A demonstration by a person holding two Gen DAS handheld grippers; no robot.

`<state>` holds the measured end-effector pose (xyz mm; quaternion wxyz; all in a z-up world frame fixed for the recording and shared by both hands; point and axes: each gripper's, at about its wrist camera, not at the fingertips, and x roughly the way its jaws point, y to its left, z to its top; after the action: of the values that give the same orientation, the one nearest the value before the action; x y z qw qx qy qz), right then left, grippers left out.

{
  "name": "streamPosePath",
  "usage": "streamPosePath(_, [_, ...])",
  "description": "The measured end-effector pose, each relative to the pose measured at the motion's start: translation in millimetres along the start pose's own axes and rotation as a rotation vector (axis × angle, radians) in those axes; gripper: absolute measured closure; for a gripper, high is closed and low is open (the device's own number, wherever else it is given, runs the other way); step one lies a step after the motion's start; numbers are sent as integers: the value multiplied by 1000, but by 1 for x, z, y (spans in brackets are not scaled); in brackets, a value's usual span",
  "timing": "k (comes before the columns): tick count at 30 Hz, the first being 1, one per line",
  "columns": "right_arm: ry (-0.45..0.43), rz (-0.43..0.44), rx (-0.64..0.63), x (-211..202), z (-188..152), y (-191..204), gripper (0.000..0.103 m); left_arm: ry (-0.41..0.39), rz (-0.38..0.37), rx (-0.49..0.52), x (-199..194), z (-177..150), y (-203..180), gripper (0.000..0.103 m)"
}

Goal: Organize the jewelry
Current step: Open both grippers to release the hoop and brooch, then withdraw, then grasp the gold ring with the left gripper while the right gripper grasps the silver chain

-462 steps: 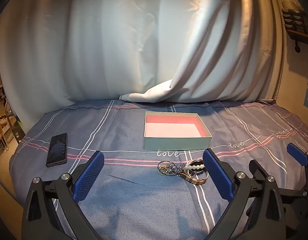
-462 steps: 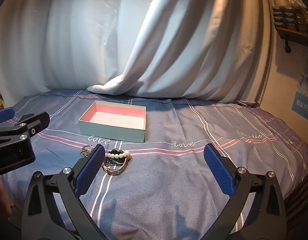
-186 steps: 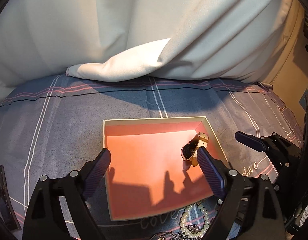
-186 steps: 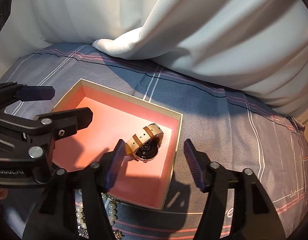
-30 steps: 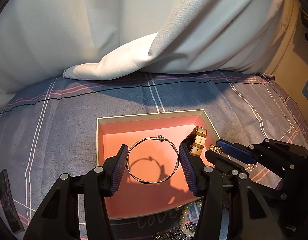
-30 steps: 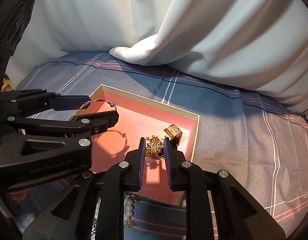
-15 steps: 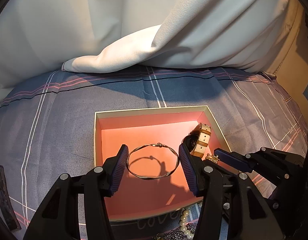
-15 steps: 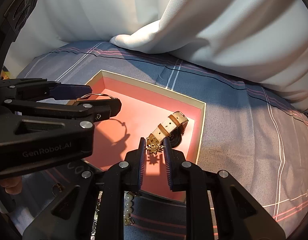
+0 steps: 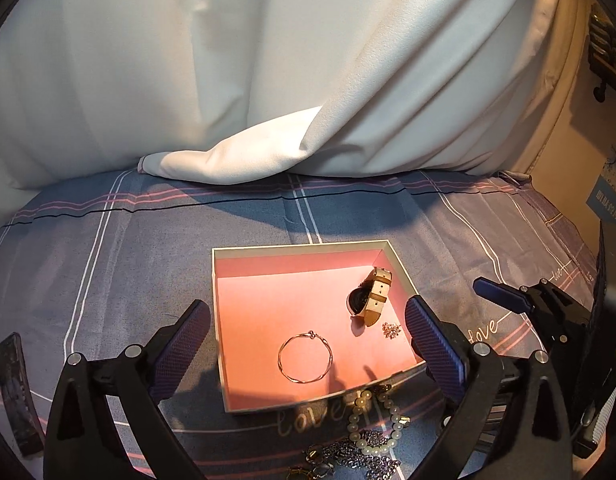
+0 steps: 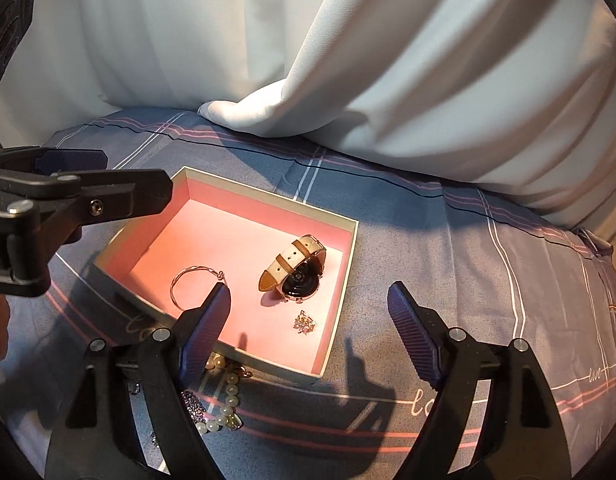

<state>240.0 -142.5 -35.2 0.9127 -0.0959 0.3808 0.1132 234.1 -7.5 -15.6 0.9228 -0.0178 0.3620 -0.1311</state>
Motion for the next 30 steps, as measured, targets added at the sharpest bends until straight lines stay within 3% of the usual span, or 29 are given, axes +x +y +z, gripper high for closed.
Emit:
streamPosePath(7, [48,59,52,-12,-47,3,23,81,-23,34,-8,-65,1,6])
streamPosePath(15, [144,174,83,-7,-112,33,23,165,-27,67,2,-129,4,6])
streamPosePath(25, [130,169,18,-3,-114,59,23,194,-10,120,15,-139,4,8])
streamPosePath(30, [130,163,-5,2,-109,65,23,193,15,134,17,-138,5,15])
